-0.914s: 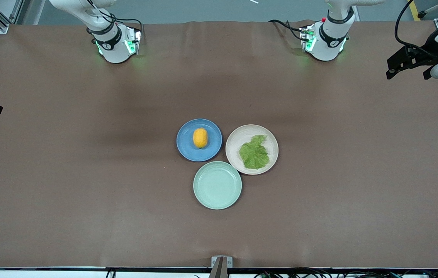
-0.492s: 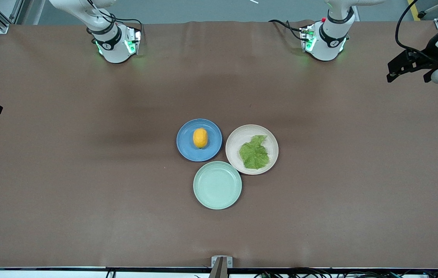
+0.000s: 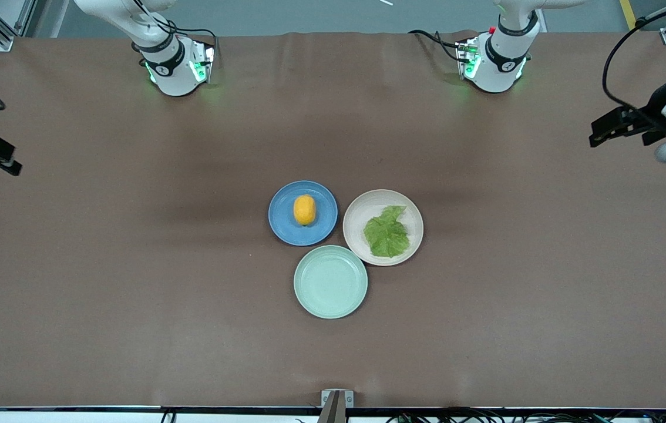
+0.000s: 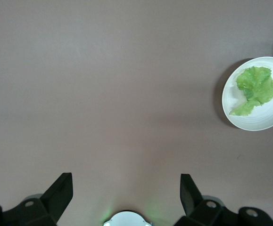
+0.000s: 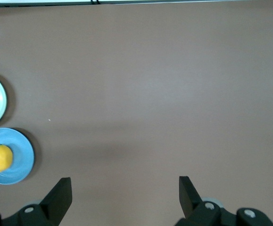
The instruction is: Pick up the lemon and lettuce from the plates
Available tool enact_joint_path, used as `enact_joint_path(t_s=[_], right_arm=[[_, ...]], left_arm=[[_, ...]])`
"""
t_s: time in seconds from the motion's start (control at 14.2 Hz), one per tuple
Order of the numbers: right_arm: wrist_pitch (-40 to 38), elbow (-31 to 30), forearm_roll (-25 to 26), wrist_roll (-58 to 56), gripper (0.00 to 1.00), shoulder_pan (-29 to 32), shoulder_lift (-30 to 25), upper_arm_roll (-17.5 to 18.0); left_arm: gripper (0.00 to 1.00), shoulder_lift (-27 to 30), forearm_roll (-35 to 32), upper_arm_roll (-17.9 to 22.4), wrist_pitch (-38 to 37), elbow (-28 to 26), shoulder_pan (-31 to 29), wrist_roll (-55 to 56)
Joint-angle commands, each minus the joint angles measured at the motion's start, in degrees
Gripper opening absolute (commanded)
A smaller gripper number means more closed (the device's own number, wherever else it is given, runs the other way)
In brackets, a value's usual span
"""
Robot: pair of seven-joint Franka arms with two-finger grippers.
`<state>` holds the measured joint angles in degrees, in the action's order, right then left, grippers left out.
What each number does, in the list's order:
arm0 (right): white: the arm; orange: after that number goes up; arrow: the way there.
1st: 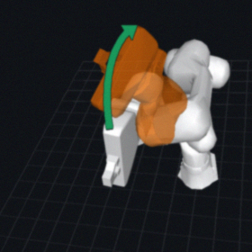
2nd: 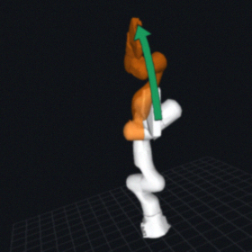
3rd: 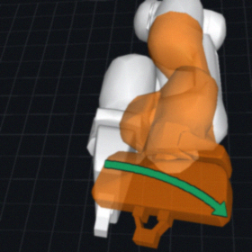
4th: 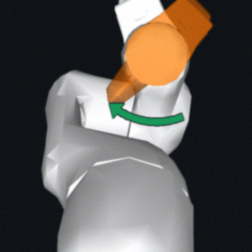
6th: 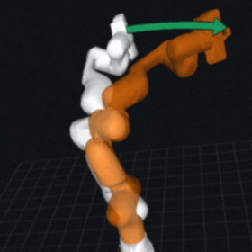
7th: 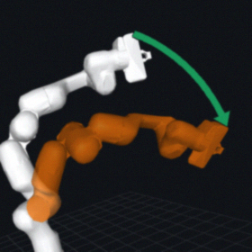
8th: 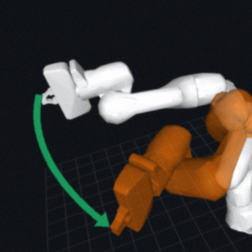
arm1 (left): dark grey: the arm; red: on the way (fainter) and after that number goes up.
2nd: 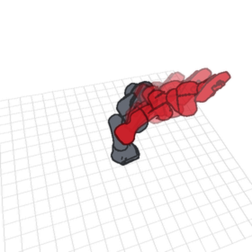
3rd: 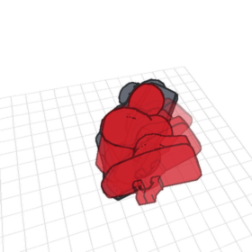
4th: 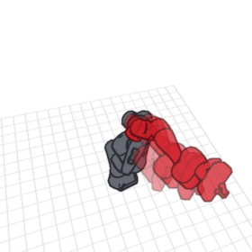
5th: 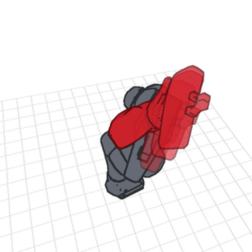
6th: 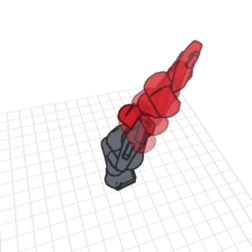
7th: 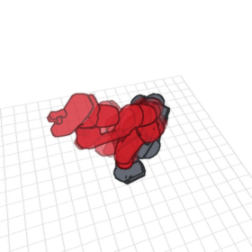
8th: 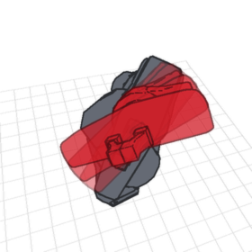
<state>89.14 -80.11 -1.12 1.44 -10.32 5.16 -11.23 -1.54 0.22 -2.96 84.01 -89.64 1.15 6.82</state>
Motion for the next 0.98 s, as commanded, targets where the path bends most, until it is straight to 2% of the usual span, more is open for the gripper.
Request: enact_joint_path(t_s=[0.0,0.28,0.42,0.56,0.7,0.91], right_arm=[[1.6,0.8,1.0,6.3,1.00,-5.3,3.5,-0.1],[3.3,0.5,1.3,6.4,1.00,-11.3,9.3,-0.1],[3.8,0.2,-0.3,6.8,1.00,-13.5,10.0,0.1],[5.6,-0.8,-1.9,11.8,1.00,-18.9,11.1,0.1],[9.7,-4.1,-4.6,20.9,1.00,-24.6,12.4,0.1],[19.5,-11.6,-7.6,24.0,1.00,-31.5,14.8,0.1]], left_arm=[[1.00,-5.1,-0.1,-0.3,4.3,1.3,1.4,5.5],[1.00,-12.5,-0.7,-0.4,11.8,1.0,7.1,23.4],[0.98,-15.9,-1.2,-0.4,15.0,1.0,10.7,33.4],[0.97,-18.8,-1.1,-0.4,19.7,-0.3,13.9,43.8],[0.98,-22.3,-1.1,-0.5,23.0,-0.6,16.9,53.8],[0.98,-27.1,-1.0,-0.4,29.1,-1.2,21.3,72.2]])
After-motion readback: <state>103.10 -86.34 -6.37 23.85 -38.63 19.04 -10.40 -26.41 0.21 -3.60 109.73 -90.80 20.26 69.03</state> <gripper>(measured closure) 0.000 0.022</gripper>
